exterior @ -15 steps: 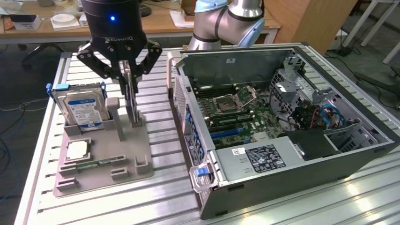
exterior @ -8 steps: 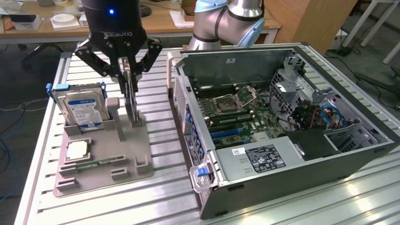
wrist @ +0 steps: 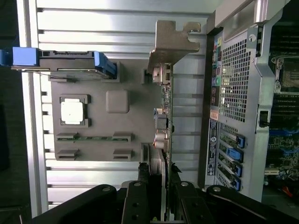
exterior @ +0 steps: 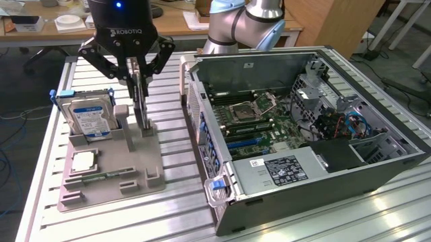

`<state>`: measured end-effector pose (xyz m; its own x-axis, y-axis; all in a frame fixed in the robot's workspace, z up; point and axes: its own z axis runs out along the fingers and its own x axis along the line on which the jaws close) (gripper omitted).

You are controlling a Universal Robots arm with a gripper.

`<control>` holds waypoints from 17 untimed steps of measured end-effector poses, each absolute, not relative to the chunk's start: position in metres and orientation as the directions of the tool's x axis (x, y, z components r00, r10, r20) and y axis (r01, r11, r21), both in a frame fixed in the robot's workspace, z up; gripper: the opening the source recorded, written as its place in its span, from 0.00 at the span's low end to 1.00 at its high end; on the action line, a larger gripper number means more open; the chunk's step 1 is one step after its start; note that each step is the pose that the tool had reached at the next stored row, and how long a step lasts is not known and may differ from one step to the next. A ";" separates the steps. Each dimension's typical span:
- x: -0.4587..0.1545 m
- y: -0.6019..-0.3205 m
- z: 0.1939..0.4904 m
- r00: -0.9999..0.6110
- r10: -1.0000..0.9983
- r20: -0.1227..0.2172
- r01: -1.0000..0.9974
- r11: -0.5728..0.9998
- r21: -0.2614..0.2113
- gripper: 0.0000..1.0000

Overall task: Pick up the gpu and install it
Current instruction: 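Pick up the gpu and move the gpu toward the slot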

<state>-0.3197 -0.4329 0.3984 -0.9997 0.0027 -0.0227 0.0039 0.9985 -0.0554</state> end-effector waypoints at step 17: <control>-0.320 -0.433 0.414 -1.000 0.002 -0.023 0.004 0.998 -0.064 0.27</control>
<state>-0.3197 -0.4329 0.4137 -0.9997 0.0025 -0.0228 0.0039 0.9979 -0.0639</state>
